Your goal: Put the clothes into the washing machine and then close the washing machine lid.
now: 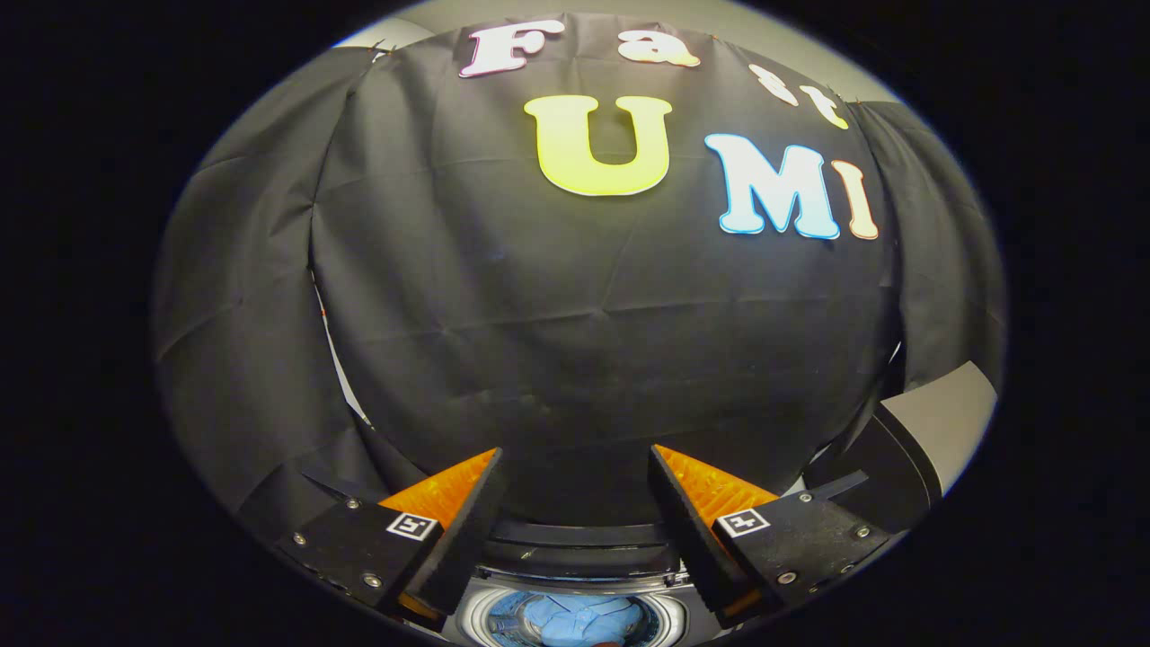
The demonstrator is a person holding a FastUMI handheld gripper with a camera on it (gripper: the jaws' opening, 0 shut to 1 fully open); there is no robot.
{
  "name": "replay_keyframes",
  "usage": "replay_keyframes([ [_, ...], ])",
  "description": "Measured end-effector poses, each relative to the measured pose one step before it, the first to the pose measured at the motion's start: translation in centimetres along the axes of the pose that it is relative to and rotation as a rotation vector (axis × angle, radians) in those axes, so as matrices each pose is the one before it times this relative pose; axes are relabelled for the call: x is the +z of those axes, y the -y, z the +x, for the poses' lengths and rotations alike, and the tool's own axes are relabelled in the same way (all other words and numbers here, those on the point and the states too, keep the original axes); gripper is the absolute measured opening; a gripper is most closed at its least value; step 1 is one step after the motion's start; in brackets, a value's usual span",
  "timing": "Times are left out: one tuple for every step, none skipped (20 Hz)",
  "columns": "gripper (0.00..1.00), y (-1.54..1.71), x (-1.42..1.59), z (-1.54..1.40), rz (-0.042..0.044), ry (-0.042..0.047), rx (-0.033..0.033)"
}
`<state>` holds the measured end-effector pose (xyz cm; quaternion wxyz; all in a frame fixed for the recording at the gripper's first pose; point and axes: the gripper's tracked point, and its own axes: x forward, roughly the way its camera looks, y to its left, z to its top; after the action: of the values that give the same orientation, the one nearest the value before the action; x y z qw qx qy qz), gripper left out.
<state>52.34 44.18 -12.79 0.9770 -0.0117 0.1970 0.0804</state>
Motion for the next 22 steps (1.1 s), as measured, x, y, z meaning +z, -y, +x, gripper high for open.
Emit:
replay_keyframes([
  [0.97,-0.027,-0.216,-0.544,-0.00210,0.01307,-0.00091],
  [0.97,-0.077,-0.155,-0.489,-0.00068,0.01110,-0.00069],
  [0.97,0.004,-0.177,-0.466,0.00019,0.00896,-0.00078],
  [0.97,0.015,-0.221,-0.484,-0.00146,0.00755,-0.00027],
  [0.97,-0.097,-0.240,-0.584,-0.00084,0.00553,0.00060],
  [0.97,-0.109,-0.169,-0.483,-0.00104,0.00610,0.00075],
  [0.97,-0.032,-0.364,-0.509,-0.00202,0.00736,0.00009],
  [0.97,-0.019,-0.215,-0.575,-0.00180,0.00523,-0.00067],
  [0.97,-0.059,-0.278,-0.556,0.00129,0.00731,-0.00193],
  [0.97,-0.059,-0.281,-0.574,-0.00178,0.00442,-0.00112],
  [0.97,-0.065,-0.306,-0.471,0.00007,0.00488,-0.00098],
  [0.97,0.016,-0.256,-0.356,-0.00163,0.00604,0.00006],
  [0.97,-0.103,-0.234,-0.494,-0.00217,0.00943,0.00046],
  [0.97,-0.067,-0.177,-0.447,-0.00121,0.00878,0.00151],
  [0.97,-0.024,-0.211,-0.148,-0.00137,0.00605,0.00195],
  [0.97,0.000,-0.307,-0.374,0.00059,0.00241,0.00161],
  [0.97,-0.105,-0.319,-0.345,0.00059,-0.00162,0.00221],
  [0.97,-0.032,-0.315,-0.309,-0.00103,-0.00154,0.00369],
  [0.97,-0.036,-0.428,-0.515,0.00062,-0.00073,0.00465],
  [0.97,-0.154,-0.319,-0.361,-0.00140,-0.00009,0.00634],
  [0.97,-0.029,-0.450,-0.259,0.00076,0.00011,0.00608],
  [0.97,-0.041,-0.534,-0.404,0.00118,-0.00284,0.00354],
])
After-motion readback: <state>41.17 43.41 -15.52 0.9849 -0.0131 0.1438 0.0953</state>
